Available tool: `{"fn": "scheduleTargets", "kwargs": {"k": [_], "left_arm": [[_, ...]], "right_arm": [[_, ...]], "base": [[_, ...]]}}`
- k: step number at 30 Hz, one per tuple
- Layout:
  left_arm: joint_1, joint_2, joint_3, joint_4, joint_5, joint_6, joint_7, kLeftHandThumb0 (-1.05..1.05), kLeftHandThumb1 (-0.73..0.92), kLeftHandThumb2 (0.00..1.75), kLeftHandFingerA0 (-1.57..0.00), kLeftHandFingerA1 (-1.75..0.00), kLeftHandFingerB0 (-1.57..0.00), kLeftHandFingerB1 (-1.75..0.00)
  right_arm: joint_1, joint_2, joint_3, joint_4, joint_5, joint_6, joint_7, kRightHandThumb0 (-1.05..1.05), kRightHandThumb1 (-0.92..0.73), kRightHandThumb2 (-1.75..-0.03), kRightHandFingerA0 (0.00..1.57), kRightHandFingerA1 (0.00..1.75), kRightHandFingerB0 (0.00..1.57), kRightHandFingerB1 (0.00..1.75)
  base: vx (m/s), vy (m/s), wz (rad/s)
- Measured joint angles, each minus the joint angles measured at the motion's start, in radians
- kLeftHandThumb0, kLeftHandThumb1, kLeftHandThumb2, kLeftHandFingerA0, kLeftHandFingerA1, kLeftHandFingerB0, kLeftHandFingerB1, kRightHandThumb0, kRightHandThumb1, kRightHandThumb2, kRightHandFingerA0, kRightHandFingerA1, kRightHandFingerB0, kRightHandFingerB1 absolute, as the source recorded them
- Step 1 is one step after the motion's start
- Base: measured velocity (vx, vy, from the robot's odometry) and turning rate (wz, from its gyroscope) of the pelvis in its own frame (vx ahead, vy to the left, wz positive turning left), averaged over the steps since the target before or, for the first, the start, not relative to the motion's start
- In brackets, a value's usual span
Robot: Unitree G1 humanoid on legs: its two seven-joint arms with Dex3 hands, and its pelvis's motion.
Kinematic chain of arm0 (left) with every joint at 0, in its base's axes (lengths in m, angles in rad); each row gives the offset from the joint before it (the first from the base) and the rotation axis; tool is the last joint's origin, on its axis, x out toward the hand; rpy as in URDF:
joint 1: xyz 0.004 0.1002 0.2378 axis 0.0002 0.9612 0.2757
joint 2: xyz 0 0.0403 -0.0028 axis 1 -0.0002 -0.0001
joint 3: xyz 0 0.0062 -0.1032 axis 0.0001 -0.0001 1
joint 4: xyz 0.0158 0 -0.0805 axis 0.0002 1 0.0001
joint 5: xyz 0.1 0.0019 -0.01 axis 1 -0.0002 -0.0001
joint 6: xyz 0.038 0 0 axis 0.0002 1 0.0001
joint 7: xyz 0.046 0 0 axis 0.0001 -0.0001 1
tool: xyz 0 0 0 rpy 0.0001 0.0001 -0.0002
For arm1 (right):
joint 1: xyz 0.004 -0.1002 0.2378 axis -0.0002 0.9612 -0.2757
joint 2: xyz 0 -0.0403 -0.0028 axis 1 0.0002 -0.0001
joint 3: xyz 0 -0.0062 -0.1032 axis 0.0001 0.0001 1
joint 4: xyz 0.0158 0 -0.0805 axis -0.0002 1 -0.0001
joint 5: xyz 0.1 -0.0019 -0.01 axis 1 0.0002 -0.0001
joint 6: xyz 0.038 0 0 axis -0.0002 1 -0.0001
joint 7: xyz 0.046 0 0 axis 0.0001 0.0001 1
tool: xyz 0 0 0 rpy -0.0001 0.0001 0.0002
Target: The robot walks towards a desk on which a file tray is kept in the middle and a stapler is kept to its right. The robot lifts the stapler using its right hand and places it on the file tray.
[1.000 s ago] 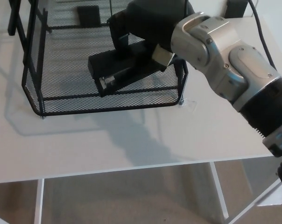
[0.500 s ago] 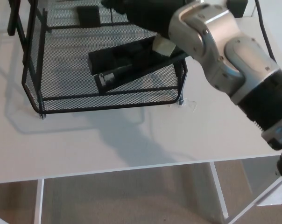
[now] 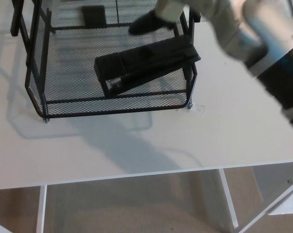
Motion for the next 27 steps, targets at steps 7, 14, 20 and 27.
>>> {"fn": "scheduleTargets", "kwargs": {"k": [7,14,20,27], "left_arm": [[0.009,0.000,-0.011,0.006,0.003,0.000,0.000,-0.70,0.35,1.17,-0.67,-1.07,-0.76,-1.02],[0.023,-0.001,-0.011,0.006,0.003,0.000,0.000,-0.71,0.37,1.16,-0.45,-0.91,-0.40,-0.84],[0.028,-0.001,-0.011,0.003,0.002,0.000,0.000,-0.70,0.38,1.13,-0.46,-0.90,-0.48,-0.85],[0.027,-0.001,-0.009,0.002,0.001,0.000,0.000,-0.79,0.40,1.19,-1.27,-1.34,-0.74,-1.04]], "right_arm": [[-0.021,-0.127,-0.175,-0.116,0.082,0.009,0.101,-1.05,-0.72,-1.04,0.00,0.04,0.00,0.10],[0.042,-0.237,-0.389,-0.269,0.162,0.038,0.156,-0.80,-0.80,-0.65,0.19,0.50,0.03,0.25],[0.170,-0.321,-0.568,-0.342,0.201,0.045,0.180,-0.64,-0.75,-0.64,0.03,0.42,0.09,0.33],[0.381,-0.406,-0.779,-0.368,0.230,0.055,0.207,-0.83,-0.56,-0.95,0.21,0.65,0.07,0.53]], "base": [[0.00,0.000,0.00],[0.00,0.000,0.00],[0.00,0.000,0.00],[0.00,0.000,0.00]]}}
